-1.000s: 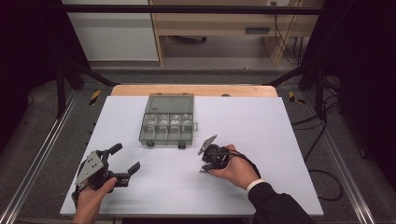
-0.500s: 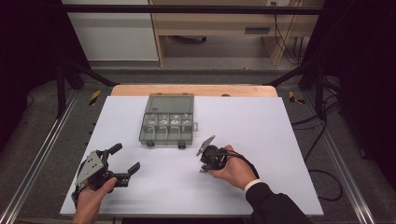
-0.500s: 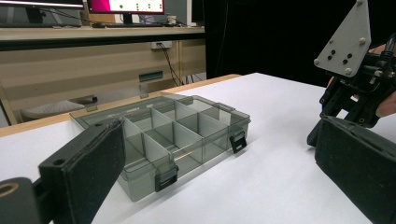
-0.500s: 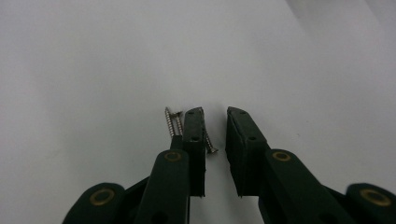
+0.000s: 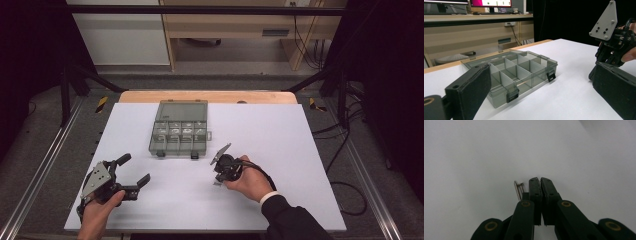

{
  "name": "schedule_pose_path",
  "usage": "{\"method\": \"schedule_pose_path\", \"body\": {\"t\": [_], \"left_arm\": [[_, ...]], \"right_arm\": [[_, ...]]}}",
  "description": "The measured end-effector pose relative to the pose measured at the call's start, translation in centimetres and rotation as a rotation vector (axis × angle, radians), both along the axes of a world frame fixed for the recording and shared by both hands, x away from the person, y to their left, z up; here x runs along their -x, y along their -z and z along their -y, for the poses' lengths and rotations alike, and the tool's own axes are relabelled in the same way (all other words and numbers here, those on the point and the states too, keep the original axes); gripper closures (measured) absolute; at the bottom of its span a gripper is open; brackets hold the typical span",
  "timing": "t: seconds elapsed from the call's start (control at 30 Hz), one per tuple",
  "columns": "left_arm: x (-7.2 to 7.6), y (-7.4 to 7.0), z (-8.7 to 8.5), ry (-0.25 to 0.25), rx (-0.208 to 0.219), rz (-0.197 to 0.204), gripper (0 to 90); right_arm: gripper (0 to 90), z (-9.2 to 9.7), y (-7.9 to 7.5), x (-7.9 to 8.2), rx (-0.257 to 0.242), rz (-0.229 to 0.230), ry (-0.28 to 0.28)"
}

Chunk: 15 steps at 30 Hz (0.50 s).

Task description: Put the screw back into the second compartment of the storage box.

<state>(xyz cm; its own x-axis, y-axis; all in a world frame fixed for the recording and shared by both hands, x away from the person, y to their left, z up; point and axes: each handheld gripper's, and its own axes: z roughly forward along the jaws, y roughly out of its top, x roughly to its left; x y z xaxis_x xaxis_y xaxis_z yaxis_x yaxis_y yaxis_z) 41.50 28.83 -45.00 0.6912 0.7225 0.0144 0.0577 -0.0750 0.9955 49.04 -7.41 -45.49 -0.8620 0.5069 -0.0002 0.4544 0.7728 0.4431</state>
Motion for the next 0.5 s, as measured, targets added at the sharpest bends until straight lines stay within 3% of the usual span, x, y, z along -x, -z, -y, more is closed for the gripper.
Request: {"method": "schedule_pose_path", "body": {"t": [0.17, 0.5], "left_arm": [[0.0, 0.0, 0.0, -0.001, -0.002, 0.001, 1.9], [0.0, 0.0, 0.0, 0.0, -0.005, 0.001, 1.9]], "right_arm": [[87.7, 0.0, -0.1, 0.0, -0.008, 0.007, 0.008], [87.7, 0.6, -1.9, -0.2, -0.122, 0.057, 0.067]]}}
